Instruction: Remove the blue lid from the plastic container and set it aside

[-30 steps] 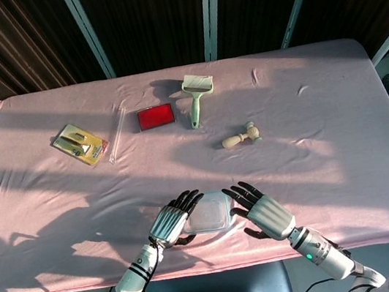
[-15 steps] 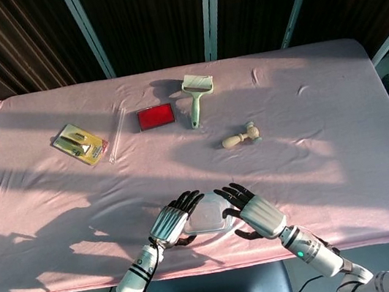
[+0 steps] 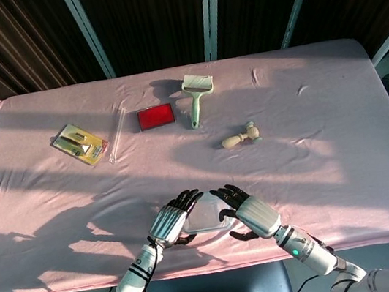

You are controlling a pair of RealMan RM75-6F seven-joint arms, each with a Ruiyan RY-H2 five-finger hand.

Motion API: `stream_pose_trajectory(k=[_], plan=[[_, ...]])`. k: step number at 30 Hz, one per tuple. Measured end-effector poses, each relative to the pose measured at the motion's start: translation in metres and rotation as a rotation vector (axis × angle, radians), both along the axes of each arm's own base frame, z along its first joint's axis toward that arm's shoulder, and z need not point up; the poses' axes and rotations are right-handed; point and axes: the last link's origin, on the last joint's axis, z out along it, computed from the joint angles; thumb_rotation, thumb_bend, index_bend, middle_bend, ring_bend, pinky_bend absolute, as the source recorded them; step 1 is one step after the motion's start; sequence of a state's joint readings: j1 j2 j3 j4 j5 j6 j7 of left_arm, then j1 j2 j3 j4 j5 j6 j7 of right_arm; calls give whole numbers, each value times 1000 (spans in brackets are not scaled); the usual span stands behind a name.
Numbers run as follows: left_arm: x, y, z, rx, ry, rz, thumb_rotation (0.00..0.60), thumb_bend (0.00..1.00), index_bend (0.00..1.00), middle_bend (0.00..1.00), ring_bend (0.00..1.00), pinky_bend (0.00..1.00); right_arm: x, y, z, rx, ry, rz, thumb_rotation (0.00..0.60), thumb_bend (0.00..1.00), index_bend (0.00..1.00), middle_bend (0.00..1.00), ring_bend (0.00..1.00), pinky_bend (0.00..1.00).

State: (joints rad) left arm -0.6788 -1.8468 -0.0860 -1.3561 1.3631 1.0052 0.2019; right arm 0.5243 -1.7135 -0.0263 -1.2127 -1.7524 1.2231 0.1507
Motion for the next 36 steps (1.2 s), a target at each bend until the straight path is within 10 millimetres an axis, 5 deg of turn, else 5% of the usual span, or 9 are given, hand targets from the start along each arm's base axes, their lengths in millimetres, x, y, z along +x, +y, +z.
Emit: stream_pose_trajectory(k=[36], plan=[[-6,-2,-4,-46,-31,35,600,325,0,780,530,307,-3,-11,-1,-30,-24,36,600,408,625,111,0,0]])
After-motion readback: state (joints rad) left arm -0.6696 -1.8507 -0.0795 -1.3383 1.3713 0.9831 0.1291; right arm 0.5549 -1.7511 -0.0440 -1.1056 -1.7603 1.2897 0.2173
